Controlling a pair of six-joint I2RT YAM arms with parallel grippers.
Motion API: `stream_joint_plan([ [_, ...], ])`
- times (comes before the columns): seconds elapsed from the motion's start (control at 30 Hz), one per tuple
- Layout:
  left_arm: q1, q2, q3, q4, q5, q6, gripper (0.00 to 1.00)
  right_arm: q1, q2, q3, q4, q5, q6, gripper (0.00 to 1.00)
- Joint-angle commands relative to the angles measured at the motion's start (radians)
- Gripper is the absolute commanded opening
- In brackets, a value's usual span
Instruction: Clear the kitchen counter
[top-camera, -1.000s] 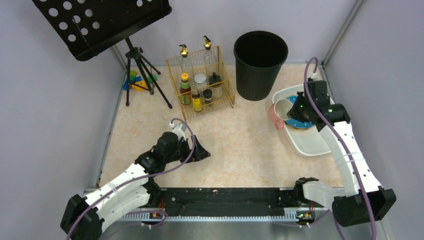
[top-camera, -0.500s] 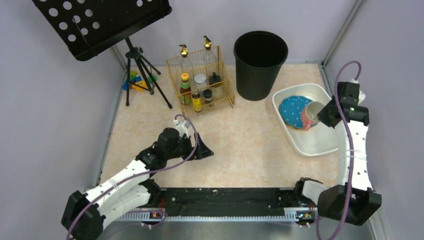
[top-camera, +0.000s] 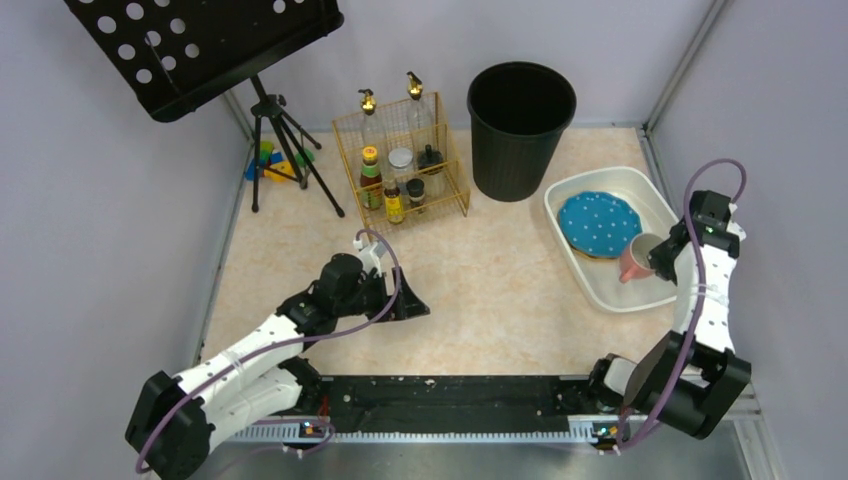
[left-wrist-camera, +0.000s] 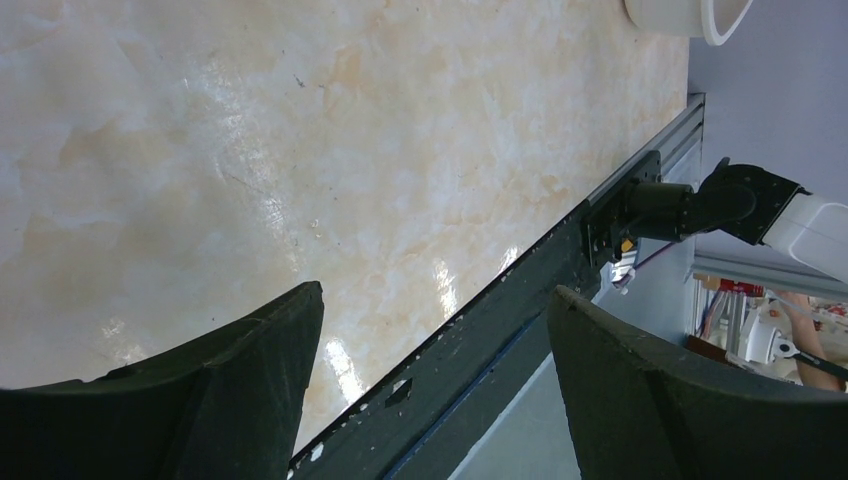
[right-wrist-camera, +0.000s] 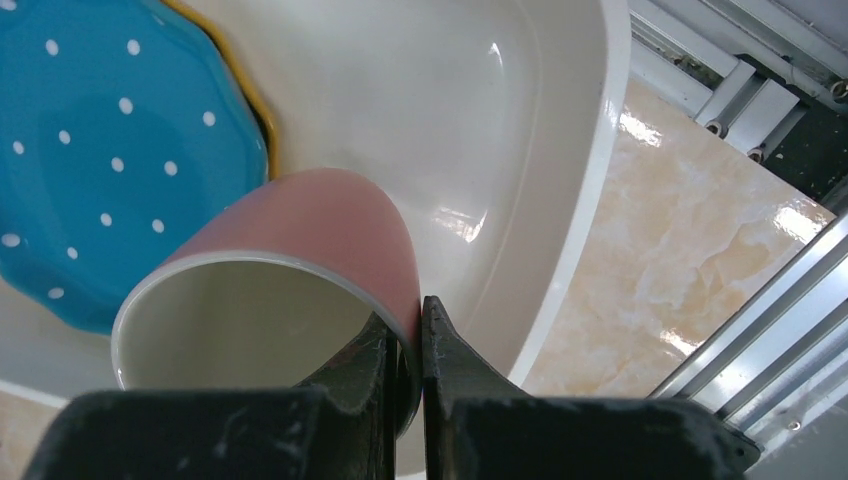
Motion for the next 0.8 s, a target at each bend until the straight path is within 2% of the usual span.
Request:
stream_joint_plan([
  [0.0, 0.005, 0.003, 0.039, 0.039, 0.024, 0.023, 0.86, -0.032, 0.033, 0.024, 0.136, 0.000, 0.048, 0.00],
  [0.3, 0.005, -0.005, 0.036, 0.031, 0.016, 0.027, 0.86, -0.083, 0.080, -0.027, 0.170, 0.059, 0.003, 0.00],
  [0.63, 0.006, -0.011, 0.033, 0.016, 0.015, 0.030, 0.86, -0.107, 0.153, -0.054, 0.209, -0.010, 0.016, 0.00],
  [0.67, 0.005, -0.008, 0.033, 0.017, 0.015, 0.031, 0.86, -0.107, 0.158, -0.057, 0.211, -0.011, 0.014, 0.01],
  [0.77, 0.006, -0.008, 0.030, 0.020, 0.023, 0.032, 0.86, -0.107, 0.161, -0.070, 0.219, -0.014, 0.017, 0.25],
])
